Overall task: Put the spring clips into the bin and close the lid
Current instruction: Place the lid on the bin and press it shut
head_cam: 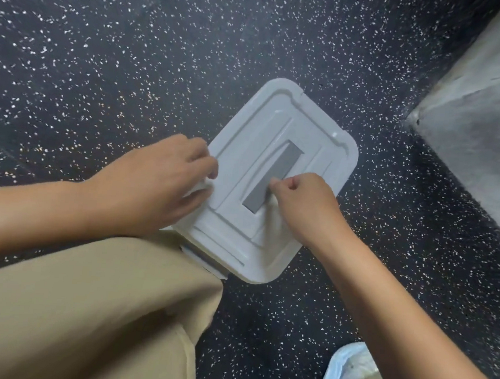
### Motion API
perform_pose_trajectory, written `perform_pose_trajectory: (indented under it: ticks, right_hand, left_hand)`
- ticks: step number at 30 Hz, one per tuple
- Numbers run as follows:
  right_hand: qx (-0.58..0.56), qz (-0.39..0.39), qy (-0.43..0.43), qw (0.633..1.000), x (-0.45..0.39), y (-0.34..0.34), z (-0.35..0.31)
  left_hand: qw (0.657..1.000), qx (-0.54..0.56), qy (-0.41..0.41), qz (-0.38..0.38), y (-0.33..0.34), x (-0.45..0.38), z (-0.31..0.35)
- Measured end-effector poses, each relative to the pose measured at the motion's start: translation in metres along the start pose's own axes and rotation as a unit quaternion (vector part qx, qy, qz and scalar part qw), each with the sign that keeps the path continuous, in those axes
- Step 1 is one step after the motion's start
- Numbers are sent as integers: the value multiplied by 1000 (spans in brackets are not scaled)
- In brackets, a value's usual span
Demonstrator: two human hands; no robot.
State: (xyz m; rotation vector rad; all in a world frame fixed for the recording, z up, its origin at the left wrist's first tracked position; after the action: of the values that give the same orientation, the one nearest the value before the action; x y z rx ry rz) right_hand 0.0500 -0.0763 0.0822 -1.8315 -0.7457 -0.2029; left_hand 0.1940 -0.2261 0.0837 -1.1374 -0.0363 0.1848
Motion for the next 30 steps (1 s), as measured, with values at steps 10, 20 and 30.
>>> perform_pose_trajectory:
  ticks: [10, 20, 30]
  right_hand:
    - [21, 205, -79, 975, -33, -31, 4]
    - [123, 189, -162, 961, -119, -29, 9]
    - [109, 256, -157, 948, -117, -17, 21]
  left_hand:
    - [977, -51, 184, -99, 29, 27, 7]
    - [965, -161, 200, -60, 57, 35, 25]
    - [968, -115, 212, -68, 38, 24, 19]
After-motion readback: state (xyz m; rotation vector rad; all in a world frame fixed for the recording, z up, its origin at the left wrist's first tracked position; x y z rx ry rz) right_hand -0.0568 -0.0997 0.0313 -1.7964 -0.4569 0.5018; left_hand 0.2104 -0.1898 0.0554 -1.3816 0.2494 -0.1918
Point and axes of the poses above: each hand's wrist, its own x-axis away from the middle knuckle, its own y-axis out of the palm, z = x × y, the point moved 4 cm from there along -x, towards the middle knuckle, and after that the axes turned 12 degrees about z, right-handed, at the moved point
